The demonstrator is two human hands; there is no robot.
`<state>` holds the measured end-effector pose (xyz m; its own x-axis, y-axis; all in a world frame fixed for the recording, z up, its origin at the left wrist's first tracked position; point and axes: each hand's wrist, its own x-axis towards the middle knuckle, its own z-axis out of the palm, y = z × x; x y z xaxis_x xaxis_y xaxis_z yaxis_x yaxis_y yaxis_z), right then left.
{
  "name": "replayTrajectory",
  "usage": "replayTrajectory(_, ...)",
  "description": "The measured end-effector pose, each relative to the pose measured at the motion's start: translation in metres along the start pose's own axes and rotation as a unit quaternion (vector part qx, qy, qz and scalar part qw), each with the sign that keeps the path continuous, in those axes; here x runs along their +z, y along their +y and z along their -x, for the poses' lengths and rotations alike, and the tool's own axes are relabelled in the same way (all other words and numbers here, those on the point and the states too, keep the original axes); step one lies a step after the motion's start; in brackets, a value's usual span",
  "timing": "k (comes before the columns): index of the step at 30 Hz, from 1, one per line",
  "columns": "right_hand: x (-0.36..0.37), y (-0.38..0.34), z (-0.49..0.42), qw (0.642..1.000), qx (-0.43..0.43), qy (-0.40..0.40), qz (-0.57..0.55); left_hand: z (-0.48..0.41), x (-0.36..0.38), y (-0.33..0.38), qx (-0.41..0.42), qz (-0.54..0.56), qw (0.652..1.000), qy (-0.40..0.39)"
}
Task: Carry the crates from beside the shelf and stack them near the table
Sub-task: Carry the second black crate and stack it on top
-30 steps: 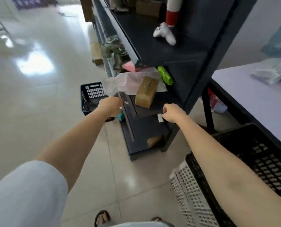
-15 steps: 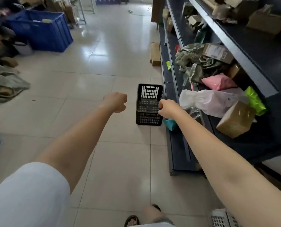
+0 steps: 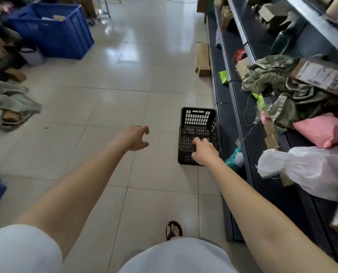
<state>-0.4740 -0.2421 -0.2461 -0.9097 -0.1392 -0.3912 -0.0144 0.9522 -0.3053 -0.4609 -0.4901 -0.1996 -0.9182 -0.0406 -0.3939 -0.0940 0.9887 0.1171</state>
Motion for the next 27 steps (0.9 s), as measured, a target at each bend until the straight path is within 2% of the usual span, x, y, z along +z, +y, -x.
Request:
replayTrajectory(7, -0.005, -0.022, -0.096, 0.998, 0.063, -0.019, -0.011, -0.124, -0.035, -0.027, 0.045, -0.027, 0.998, -0.035)
replayTrajectory(13, 0.002, -0.041, -0.172, 0.985, 0.162, -0.004, -0.051, -0.249, -0.063, -0.042, 0.152, -0.075, 0.984, -0.062)
replayTrajectory(19, -0.006, -0.071, -0.228, 0.956, 0.274, 0.024, -0.101, -0.35, -0.107, -0.04, 0.314, -0.148, 0.937, -0.045)
replayTrajectory(22, -0.004, -0.081, -0.251, 0.942, 0.313, 0.031, -0.117, -0.399, -0.119, -0.041, 0.349, -0.158, 0.923, -0.043)
replayTrajectory(27, 0.012, -0.076, -0.295, 0.9, 0.394, 0.019, -0.183, -0.489, -0.117, -0.016, 0.394, -0.205, 0.892, -0.088)
